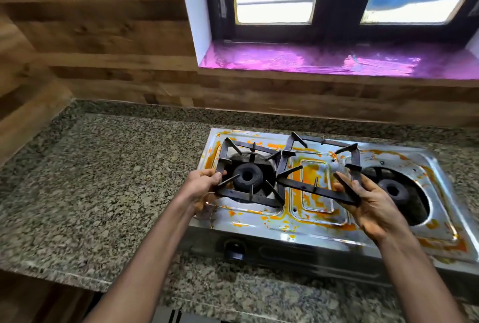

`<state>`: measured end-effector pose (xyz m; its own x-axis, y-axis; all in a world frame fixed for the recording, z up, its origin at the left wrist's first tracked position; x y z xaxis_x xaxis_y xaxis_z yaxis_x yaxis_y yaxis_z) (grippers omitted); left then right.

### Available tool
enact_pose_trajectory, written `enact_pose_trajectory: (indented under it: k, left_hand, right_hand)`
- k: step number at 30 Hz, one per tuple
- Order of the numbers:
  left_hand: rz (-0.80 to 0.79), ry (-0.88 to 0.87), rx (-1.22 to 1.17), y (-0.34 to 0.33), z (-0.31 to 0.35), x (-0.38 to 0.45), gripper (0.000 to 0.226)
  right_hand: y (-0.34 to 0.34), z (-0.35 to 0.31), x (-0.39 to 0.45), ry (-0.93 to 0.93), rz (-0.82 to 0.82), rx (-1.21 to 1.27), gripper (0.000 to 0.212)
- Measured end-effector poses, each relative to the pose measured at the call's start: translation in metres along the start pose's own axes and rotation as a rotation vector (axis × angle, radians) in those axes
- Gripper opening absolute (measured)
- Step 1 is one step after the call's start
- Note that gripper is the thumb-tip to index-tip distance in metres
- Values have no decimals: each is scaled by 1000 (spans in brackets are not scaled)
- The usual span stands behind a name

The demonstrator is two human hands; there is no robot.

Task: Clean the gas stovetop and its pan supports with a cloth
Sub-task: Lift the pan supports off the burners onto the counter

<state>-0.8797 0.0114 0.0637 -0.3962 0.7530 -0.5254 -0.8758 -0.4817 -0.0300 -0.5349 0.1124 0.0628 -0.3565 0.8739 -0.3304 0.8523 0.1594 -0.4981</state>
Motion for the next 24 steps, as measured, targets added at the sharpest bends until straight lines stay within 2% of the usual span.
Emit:
enact_pose_trajectory:
  k: [4,7,8,12,15,18,19,21,22,24]
  left_hand:
    - [1,-20,10,-2,4,1,16]
    - [17,-56,-34,6,12,-2,22]
    - [26,-65,-49,12,16,-3,22]
    - [62,-73,-75,52,28,-8,18]
    - [127,-108,-91,94,33,-17,20]
    - [211,-116,-66,139,28,-25,18]
    - [235,-122,-60,157,24,-27,18]
    - [254,-125,-44,175,18,-29,19]
    - [276,-127,-40,194,15,-31,20]
    - [302,-125,-39,224,8,-32,18]
  right_hand:
    - [9,-6,3,-10,-37,57,94]
    - [9,-14,5,-20,-78,108,41]
    - [7,-16,5,-21,-84,114,34]
    - [-8,-22,12,7,-154,90,46]
    - [-33,-16,22,-14,-170,67,34]
    - [-74,-4,32,-43,-208,1,35]
    - [-92,3,34,-54,-242,-19,44]
    - [-116,11,36,-62,-273,-72,81]
    - [-134,22,41,-74,-281,-98,88]
    - [-164,38,45,-120,-287,-114,68]
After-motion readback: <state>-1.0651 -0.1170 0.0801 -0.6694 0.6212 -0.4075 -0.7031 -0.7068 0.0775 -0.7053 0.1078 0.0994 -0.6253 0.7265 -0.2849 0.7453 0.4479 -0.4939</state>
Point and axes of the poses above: each hand's wrist, its own x-axis towards the middle knuckle, its own y-axis out of the back of the hand, z = x × y, the point moved 3 cm from there along x, towards the middle knuckle, and after that the axes turned 4 degrees about -z, right-handed, at the moved point
